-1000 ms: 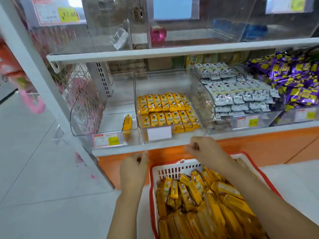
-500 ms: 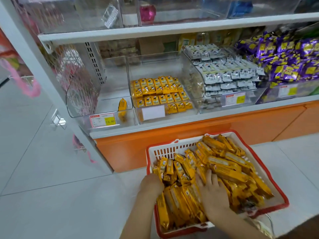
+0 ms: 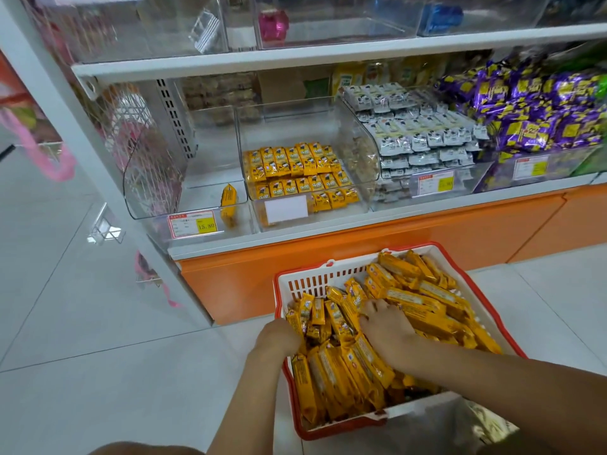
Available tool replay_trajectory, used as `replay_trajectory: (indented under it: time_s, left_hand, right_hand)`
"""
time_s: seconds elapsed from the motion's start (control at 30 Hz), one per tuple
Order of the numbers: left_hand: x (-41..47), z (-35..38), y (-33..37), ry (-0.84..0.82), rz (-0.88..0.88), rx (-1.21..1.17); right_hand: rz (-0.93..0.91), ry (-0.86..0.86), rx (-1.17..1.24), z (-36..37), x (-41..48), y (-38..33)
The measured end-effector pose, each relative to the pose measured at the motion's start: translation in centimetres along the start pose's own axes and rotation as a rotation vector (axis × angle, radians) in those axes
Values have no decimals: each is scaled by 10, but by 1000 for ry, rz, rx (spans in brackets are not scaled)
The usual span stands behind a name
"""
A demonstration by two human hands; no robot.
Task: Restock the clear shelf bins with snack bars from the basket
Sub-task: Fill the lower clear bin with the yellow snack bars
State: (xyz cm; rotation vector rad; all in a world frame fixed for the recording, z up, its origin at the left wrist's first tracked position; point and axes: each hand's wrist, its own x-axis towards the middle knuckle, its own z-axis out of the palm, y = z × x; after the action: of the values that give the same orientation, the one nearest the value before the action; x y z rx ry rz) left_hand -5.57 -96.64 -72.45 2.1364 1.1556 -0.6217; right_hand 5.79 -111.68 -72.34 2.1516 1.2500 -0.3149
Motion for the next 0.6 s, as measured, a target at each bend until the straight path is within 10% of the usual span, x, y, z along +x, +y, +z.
replay_trajectory:
  time_s: [0.17, 0.4, 0.6]
  left_hand:
    - [0, -12, 5, 23, 20, -70]
    - [-13, -31, 31, -130, 426, -844]
    - [-31, -46, 55, -157, 468, -1320]
  right_hand:
    - [17, 75, 456, -21, 8, 31]
    - [1, -274, 2352, -52, -5, 70]
    - [-227, -380, 2535, -52, -15, 70]
